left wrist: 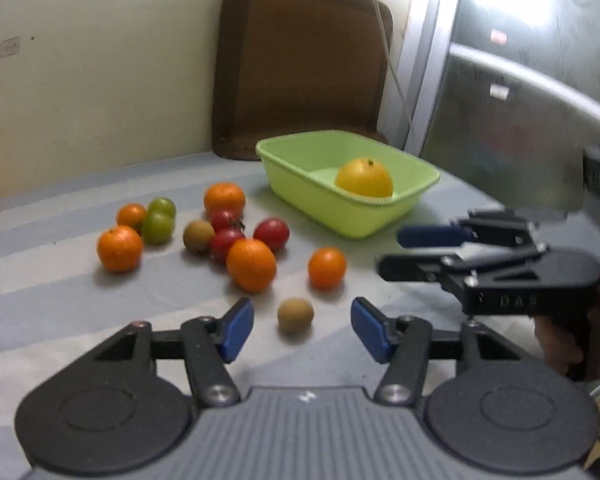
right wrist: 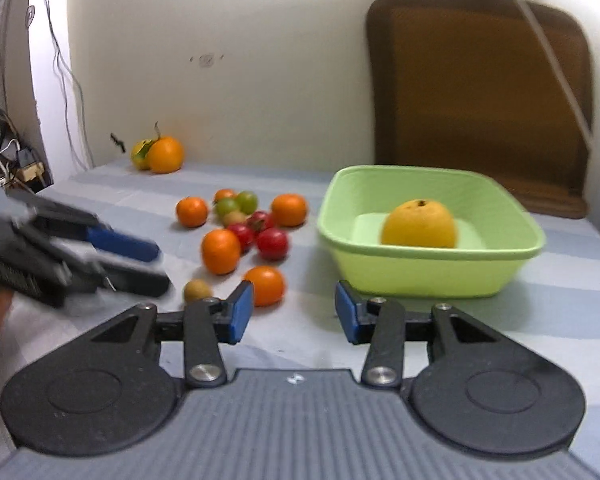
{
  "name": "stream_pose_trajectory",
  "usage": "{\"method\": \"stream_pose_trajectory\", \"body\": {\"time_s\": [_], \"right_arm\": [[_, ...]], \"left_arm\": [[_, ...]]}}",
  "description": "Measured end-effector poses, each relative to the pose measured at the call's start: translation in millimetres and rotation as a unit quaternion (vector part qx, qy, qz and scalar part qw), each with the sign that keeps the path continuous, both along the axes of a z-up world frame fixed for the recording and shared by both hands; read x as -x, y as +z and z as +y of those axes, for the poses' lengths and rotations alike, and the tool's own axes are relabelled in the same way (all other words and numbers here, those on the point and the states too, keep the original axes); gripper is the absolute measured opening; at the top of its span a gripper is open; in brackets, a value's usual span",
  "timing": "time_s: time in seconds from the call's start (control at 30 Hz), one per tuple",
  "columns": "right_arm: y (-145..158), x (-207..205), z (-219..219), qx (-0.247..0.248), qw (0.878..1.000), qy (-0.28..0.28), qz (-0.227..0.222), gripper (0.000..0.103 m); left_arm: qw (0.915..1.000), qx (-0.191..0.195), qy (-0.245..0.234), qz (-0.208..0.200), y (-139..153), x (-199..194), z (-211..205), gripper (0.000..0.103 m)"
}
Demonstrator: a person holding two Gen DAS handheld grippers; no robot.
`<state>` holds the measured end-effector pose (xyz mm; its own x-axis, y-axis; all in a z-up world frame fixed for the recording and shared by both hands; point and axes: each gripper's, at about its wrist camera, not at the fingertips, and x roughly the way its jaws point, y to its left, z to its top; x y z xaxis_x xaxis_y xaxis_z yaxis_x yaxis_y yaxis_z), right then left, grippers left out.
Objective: Organize fruits
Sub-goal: 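Grasp a brown kiwi with the left gripper while the right gripper grasps an orange cherry tomato, then lower the kiwi into the basin with the left gripper while the right gripper drops the tomato in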
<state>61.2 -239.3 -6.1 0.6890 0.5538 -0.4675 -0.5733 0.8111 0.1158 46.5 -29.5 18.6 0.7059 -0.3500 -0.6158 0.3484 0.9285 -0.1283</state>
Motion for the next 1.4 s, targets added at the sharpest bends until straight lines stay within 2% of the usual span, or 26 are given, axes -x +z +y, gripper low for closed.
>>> {"method": "stream_pose_trajectory", "body": {"time_s": [0.1,0.2,0.3,0.37,0.4,0.5,0.7,0.9,1.0,1.2,1.4], "right_arm": [[-6,-9,10,0.005,1.0,0.012,0.002,0.048],[-9,-18,15,0.01,1.0,0.021,0.009,0.048],[-13,-25,19,0.007,0.999,0.022,0.022,0.048],[-15,-27,24,0.008,0.999,0.022,0.025,0.048],[-16,-28,24,0.01,0.999,0.023,0.025,0.047],[-24,-36,28,0.017,0.999,0.031,0.036,0.035],[-17,-26,18,-0.001,0.999,0.035,0.018,0.034],[10,-12,-30,-0.038,0.998,-0.032,-0.046,0.034],[17,-21,-54,-0.035,0.994,-0.08,-0.065,0.034],[12,-49,-77,-0.02,0.991,-0.12,-0.061,0.034],[2,-59,-74,-0.003,0.99,-0.124,-0.067,0.035]], "left_arm": [[0.9995,-0.029,0.003,-0.011,-9,-6,-9,0.047],[0.9996,-0.029,0.0,0.001,-18,-12,-8,0.041],[0.9991,-0.042,-0.003,-0.01,-22,-10,-8,0.035],[0.999,-0.042,-0.008,-0.014,-24,-8,-9,0.025],[0.9991,-0.039,-0.01,-0.015,-25,-6,-9,0.025],[0.999,-0.037,-0.016,-0.02,-25,-4,-5,0.025],[0.9996,-0.005,-0.023,-0.016,-8,-4,4,0.025],[0.9976,0.03,-0.041,-0.047,35,-36,-18,0.025],[0.9966,0.032,-0.049,-0.058,45,-63,-41,0.025],[0.9981,0.043,-0.043,-0.012,33,-120,-71,0.025],[0.9979,0.053,-0.024,0.029,10,-137,-70,0.026]]}}
